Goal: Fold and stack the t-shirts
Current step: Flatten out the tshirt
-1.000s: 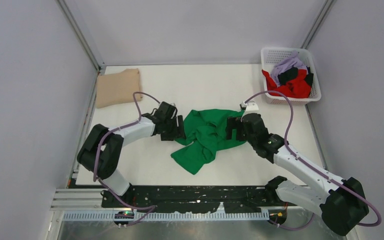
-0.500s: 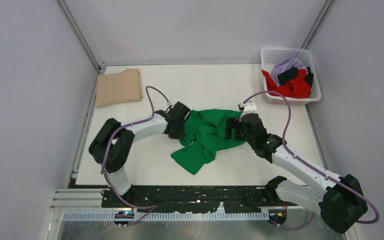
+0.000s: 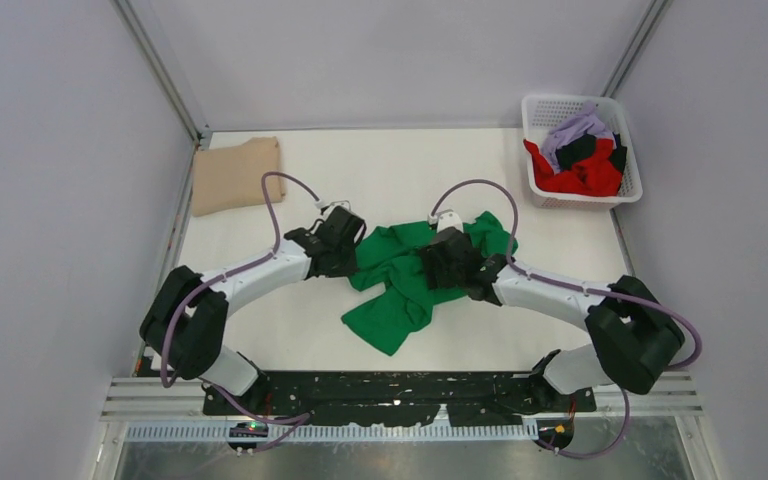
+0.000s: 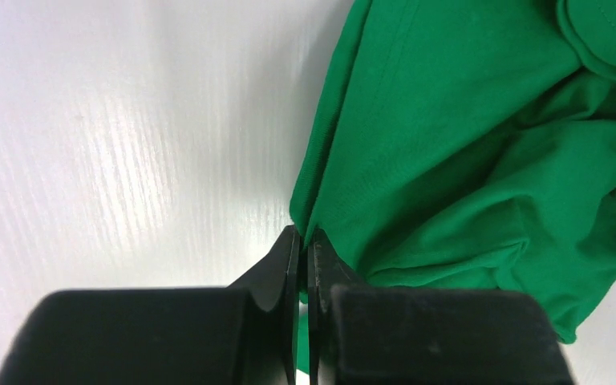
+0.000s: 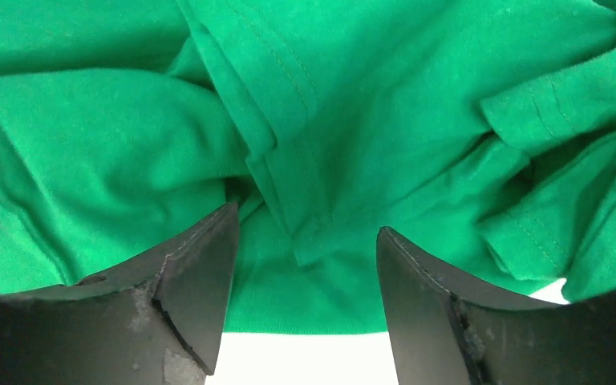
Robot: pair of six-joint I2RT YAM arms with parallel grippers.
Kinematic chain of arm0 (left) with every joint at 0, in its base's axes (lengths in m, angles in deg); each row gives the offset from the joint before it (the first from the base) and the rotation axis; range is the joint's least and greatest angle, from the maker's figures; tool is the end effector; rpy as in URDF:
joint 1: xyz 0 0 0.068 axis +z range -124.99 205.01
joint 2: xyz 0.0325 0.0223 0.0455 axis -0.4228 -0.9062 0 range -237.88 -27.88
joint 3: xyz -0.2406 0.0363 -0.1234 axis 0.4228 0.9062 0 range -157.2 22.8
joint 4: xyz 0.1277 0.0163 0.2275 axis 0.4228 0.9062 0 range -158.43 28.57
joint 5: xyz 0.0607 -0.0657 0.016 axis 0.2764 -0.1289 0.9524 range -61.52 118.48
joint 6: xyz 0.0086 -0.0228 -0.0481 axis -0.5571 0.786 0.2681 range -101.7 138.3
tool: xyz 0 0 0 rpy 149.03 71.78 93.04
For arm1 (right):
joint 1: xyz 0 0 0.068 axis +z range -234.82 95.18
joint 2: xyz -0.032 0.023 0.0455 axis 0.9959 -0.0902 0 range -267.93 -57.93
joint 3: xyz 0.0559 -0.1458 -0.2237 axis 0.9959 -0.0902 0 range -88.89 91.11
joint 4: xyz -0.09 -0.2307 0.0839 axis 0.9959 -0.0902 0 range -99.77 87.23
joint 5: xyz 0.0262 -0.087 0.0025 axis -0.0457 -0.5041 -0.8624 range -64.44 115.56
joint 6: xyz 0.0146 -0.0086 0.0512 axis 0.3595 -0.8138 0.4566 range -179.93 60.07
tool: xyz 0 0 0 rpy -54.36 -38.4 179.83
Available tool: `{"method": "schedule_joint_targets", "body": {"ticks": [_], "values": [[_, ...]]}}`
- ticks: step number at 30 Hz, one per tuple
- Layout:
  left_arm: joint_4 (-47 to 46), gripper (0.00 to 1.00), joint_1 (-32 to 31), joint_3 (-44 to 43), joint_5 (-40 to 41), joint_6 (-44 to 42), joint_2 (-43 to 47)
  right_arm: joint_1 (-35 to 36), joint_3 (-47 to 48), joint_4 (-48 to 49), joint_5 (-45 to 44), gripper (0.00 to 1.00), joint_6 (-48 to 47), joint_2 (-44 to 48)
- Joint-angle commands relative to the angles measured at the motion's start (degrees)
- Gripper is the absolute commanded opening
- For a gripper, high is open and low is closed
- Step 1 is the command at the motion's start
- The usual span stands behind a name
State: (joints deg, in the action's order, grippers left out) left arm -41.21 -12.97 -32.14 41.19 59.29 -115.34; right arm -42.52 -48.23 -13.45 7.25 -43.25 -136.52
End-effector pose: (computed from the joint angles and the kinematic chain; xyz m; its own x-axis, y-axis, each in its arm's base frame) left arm 0.2428 -0.1797 0.2022 -0.8504 -0.1479 -0.5050 -0.0595 0.9806 -0.1870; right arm 0.2066 0.1730 0.1881 -0.6708 -0.2421 -0.7010 -0.3057 0.9514 -0.0360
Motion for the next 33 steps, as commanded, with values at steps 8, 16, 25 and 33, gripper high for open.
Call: {"method": "schedule_joint_targets", "body": {"ticks": [8, 16, 25, 33], "values": [[-1.94, 0.00, 0.10, 2.49, 2.65, -1.49, 5.05, 0.98, 6.51, 0.85, -8.76, 0.61, 3.09, -10.11], [-0.40, 0.00, 0.06, 3.26, 6.59, -1.54, 7.18, 0.41, 5.08, -0.63, -17.12, 0.24, 5.87, -7.61], [3.99, 0.00, 0.74, 0.93, 14.60, -1.63, 12.02, -2.87, 4.41, -3.59, -27.64, 0.15, 2.84, 3.82], [3.76, 0.00, 0.95, -0.93, 18.42, -2.84, 17.68, -9.02, 0.28, -1.87, -9.75, 0.15, -1.83, 10.91]]}}
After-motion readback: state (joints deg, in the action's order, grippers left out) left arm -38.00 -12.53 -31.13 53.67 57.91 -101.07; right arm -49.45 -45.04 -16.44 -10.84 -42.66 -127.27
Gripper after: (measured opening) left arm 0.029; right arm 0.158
